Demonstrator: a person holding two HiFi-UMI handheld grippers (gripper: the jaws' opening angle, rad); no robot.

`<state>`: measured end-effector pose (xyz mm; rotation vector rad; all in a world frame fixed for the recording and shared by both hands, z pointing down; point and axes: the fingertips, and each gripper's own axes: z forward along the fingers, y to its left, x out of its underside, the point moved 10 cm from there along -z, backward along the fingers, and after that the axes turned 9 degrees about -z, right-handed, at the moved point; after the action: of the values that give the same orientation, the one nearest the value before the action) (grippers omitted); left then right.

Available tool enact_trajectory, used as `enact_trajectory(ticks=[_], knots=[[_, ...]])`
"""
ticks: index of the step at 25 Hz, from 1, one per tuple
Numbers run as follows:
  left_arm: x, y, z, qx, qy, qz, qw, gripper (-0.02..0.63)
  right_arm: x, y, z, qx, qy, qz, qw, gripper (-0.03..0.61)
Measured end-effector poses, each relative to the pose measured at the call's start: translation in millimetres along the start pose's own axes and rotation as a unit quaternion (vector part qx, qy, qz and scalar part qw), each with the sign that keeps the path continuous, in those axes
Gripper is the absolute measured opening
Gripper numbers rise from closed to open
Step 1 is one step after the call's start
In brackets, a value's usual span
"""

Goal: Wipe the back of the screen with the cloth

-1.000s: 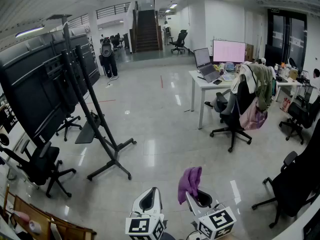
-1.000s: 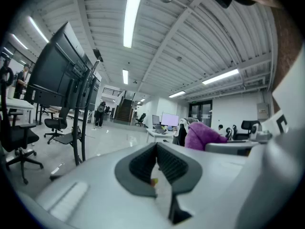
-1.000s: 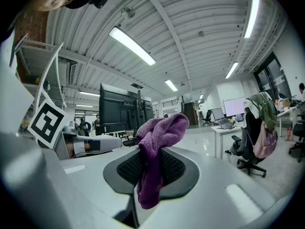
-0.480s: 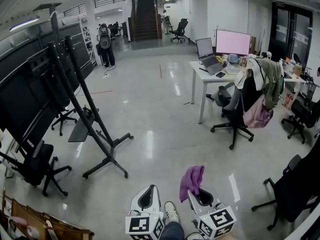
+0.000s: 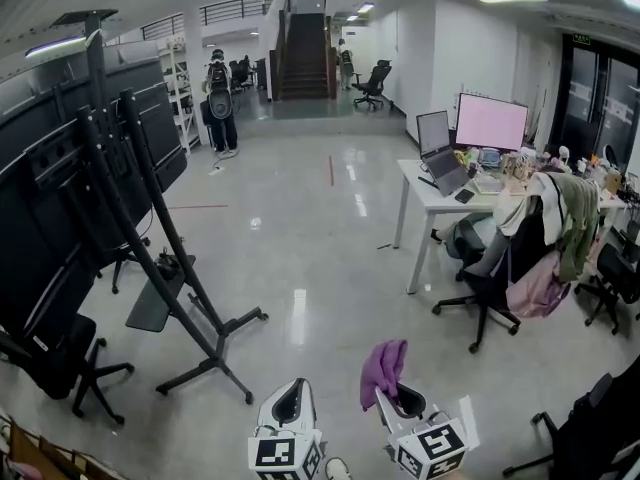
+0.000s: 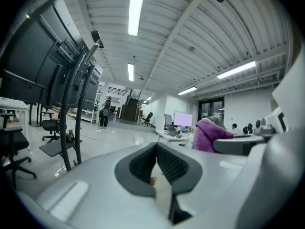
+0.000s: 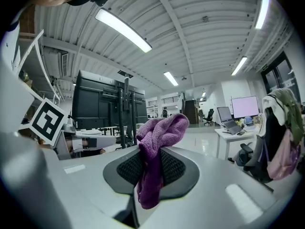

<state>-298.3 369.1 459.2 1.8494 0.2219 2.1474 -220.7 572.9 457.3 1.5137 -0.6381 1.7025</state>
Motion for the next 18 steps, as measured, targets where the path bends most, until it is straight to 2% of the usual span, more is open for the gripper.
enact_trajectory(ticks=[3, 6, 9, 14, 18], knots=[[-18, 13, 40, -0.010, -0.015, 0.006, 0.9998, 0.008, -13, -22, 42, -0.007, -0.011, -0.002, 1.000, 0.063], [-34, 32, 66, -0.037, -0.027, 0.019, 0.9988, 0.008, -15, -34, 83, -0.022, -0.026, -0.007, 0.999, 0.063], [-44, 52, 83, -0.064, -0.034, 0.012, 0.9973, 0.008, -16, -38, 119, -0.041, -0.026, -0.009, 0.999, 0.063], [-46, 91, 86, -0.141, -0.045, -0.009, 0.9889, 0.008, -20, -28, 188, -0.123, -0.024, -0.020, 0.992, 0.063], [-53, 127, 92, -0.226, -0.062, -0.028, 0.9717, 0.008, -33, -17, 260, -0.215, -0.030, -0.036, 0.975, 0.063]])
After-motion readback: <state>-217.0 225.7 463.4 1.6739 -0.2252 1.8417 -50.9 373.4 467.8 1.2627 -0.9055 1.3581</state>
